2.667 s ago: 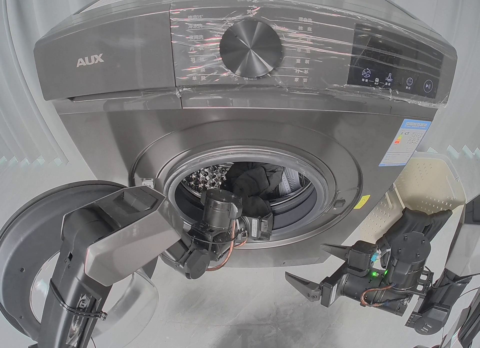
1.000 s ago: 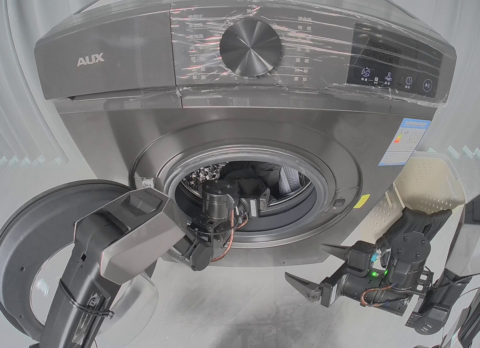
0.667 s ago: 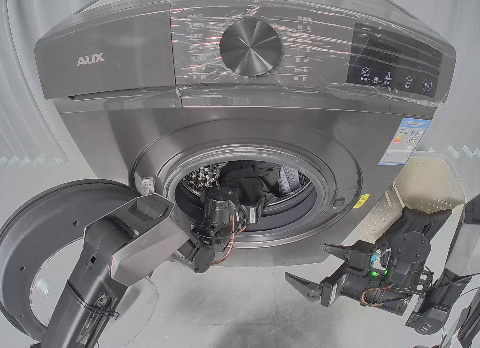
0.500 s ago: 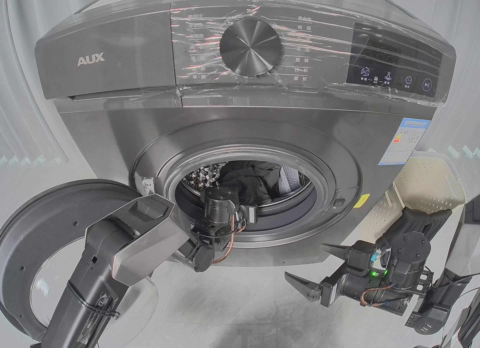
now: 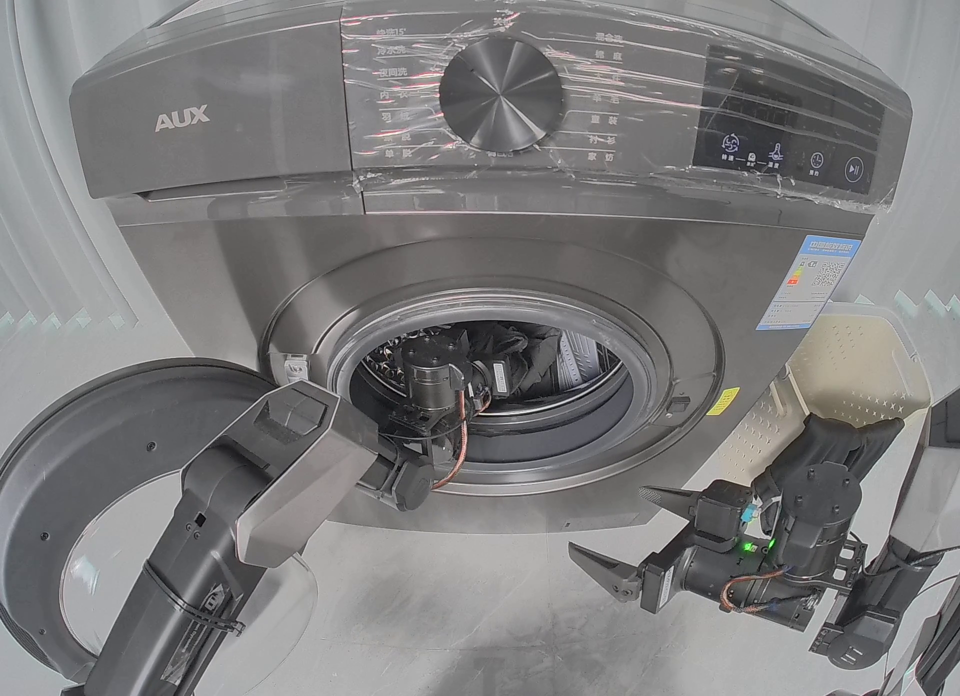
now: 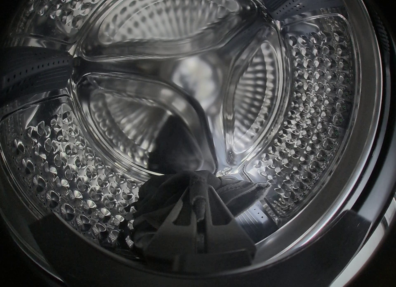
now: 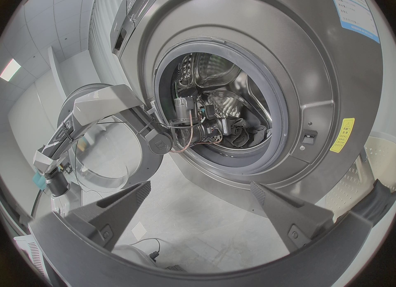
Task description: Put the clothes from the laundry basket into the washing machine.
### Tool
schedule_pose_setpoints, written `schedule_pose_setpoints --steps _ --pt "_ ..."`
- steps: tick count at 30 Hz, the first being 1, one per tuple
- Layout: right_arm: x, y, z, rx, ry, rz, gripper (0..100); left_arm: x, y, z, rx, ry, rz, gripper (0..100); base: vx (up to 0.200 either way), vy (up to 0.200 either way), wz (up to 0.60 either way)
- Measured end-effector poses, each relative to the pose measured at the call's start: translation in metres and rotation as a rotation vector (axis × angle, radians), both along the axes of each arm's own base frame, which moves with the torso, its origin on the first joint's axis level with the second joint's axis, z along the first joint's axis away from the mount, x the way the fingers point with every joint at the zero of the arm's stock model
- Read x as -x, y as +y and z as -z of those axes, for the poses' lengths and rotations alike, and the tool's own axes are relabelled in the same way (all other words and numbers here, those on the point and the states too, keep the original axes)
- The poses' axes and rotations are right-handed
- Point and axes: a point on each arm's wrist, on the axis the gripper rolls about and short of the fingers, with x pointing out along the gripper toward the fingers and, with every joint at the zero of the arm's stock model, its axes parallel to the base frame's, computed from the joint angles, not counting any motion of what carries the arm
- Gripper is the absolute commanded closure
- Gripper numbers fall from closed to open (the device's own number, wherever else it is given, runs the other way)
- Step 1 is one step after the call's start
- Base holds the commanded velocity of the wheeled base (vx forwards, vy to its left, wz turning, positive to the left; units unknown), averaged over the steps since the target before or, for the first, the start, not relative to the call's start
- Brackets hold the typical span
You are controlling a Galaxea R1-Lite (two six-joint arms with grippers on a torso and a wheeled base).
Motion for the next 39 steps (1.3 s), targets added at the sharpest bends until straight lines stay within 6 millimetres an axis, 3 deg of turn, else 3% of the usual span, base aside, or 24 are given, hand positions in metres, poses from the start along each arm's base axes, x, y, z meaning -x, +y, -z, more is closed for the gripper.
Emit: schedule_pose_setpoints --steps 3,4,11,20,29,39 --pt "0.000 0.000 0.000 0.000 0.000 0.000 0 -0.001 0.002 0.002 -0.001 0.003 -0.007 100 0.000 0.000 0.00" --pt "0.000 0.000 0.000 0.000 0.000 0.000 0 -0.001 0.003 0.003 -0.001 0.005 -0.008 0 0.000 0.000 0.00" --pt "0.000 0.000 0.002 0.004 0.006 0.001 0 0.002 0.005 0.006 0.003 0.032 -0.008 0 0.000 0.000 0.00" --pt "0.000 -0.001 0.002 0.006 0.008 0.002 0 0.021 0.002 0.004 -0.013 0.065 0.015 0 0.000 0.000 0.00" --pt "0.002 -0.002 0.002 0.009 0.011 0.003 0 0.072 -0.009 -0.003 -0.059 0.118 0.126 0 0.000 0.000 0.00" --pt "0.003 -0.004 0.002 0.011 0.015 0.006 0 0.157 -0.001 -0.018 -0.105 0.160 0.271 0 0.000 0.000 0.00"
